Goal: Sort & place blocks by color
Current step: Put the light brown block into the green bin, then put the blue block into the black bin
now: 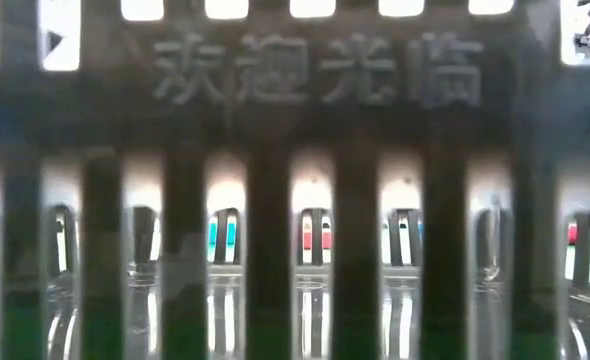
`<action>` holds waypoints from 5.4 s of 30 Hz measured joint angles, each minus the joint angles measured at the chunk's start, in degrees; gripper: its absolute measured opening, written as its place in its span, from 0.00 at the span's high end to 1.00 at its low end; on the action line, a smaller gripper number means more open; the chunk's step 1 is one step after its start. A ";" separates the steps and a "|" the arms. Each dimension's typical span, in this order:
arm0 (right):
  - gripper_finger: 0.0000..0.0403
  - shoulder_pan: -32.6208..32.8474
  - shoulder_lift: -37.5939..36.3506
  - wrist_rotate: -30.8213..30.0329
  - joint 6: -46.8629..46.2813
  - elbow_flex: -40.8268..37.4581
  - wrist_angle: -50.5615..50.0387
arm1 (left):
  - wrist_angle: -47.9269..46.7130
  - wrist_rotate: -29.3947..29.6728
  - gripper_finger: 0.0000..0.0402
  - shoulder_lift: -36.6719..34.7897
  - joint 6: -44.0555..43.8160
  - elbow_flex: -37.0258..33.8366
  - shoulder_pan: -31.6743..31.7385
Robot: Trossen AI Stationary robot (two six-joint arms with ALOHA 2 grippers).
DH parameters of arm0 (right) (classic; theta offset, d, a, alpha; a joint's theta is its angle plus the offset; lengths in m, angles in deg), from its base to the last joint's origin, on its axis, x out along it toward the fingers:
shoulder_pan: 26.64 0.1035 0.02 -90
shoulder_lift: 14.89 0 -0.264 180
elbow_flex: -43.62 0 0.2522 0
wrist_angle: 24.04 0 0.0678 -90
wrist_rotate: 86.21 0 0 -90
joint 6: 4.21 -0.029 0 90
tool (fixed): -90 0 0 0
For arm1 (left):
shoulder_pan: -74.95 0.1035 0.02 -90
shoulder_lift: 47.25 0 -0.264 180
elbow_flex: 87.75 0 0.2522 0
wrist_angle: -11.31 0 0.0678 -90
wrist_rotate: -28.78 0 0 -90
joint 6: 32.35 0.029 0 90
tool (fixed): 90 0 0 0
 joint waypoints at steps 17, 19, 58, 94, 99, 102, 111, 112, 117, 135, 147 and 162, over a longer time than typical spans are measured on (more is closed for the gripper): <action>0.36 0.01 0.00 0.00 0.01 -0.01 0.00 | 36.88 8.28 0.67 -0.19 24.80 2.99 8.31; 0.36 0.00 0.00 0.00 0.00 0.01 0.00 | 38.47 8.30 0.67 -0.16 25.63 2.99 9.77; 0.36 0.01 -0.02 -0.06 -0.01 -0.01 3.48 | 42.32 -30.35 0.67 2.35 -12.11 3.03 4.14; 0.36 0.01 0.00 -0.02 -0.01 0.00 3.43 | -5.27 -10.32 0.62 -0.29 -30.10 16.05 -27.15; 0.36 0.01 0.00 -0.02 0.01 0.01 3.45 | -4.48 -6.40 0.61 0.27 -33.44 16.12 -30.09; 0.36 0.00 0.00 -0.02 0.00 0.00 3.45 | -4.95 -4.95 0.64 1.54 -35.05 16.12 -31.23; 0.36 -0.01 0.00 -0.02 -0.01 -0.01 3.45 | -5.46 -5.48 0.56 6.84 -39.31 16.12 -31.32; 0.36 0.01 0.00 -0.01 0.00 0.00 3.45 | -5.47 -5.53 0.54 7.08 -39.32 16.12 -31.32; 0.36 0.01 0.00 -0.02 0.01 -0.01 3.48 | -4.76 -5.68 0.49 7.18 -44.31 16.12 -31.32; 0.36 0.01 0.00 0.00 0.01 0.00 3.45 | -0.31 1.03 0.44 3.73 -34.18 16.12 -27.81; 0.36 0.01 0.00 -0.01 -0.01 -0.01 3.45 | -0.71 17.98 0.44 5.86 -9.82 16.14 -14.99; 0.36 0.00 0.00 -0.01 0.00 -0.01 3.45 | 19.50 21.38 0.42 19.89 18.96 16.12 -3.38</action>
